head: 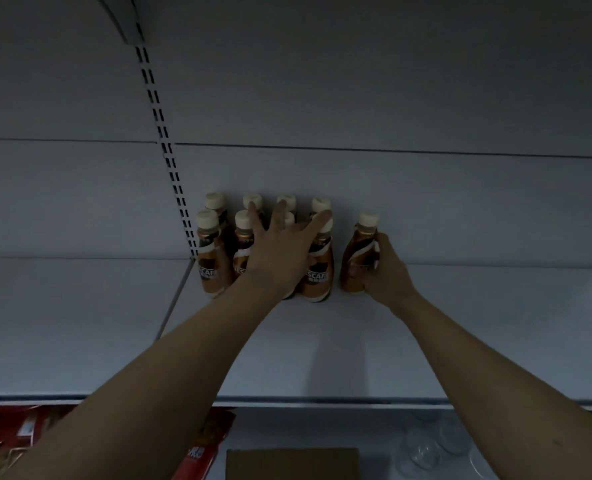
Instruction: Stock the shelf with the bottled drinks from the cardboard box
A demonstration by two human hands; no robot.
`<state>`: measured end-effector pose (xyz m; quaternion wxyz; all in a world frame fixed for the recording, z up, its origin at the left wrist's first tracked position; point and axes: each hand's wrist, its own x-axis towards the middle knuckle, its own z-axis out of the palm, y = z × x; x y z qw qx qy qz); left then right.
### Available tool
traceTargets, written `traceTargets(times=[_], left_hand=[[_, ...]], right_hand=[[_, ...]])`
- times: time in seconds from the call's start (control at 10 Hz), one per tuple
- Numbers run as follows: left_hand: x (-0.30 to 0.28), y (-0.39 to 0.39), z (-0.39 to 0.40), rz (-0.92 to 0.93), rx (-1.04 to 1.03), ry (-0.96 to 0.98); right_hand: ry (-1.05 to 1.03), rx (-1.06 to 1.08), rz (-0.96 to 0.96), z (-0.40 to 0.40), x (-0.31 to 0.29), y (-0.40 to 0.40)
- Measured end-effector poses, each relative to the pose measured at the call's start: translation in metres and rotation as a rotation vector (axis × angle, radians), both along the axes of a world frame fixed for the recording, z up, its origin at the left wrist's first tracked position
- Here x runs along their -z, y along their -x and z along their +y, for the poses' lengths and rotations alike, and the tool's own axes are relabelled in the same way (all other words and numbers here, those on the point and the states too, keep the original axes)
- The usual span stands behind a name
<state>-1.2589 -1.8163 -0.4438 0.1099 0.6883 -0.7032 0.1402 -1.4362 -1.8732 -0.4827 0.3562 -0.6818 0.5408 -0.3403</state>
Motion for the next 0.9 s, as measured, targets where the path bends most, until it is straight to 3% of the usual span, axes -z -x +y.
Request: traceTargets(times=[0.3,0.6,0.8,0.9], left_hand=[[0.007,0.001,-0.005,0.042,0.03,0.014],[0.003,0.001,-0.003,-0.019,0.026,0.017],[-0.011,0.002,0.01,0.004,0.061,-0.016],[-0.015,0.007,0.025,0.129,0.053,0.08]], right_hand=[[0.058,-0.065,0.02,-0.005,0.002,-0.021],[-0.114,-0.169,0.043,0.003,-0.016,-0.01],[-0.09,0.008,0.232,0.022,-0.047,0.0],[-0.002,0.054,0.075,0.043,-0.068,0.001]])
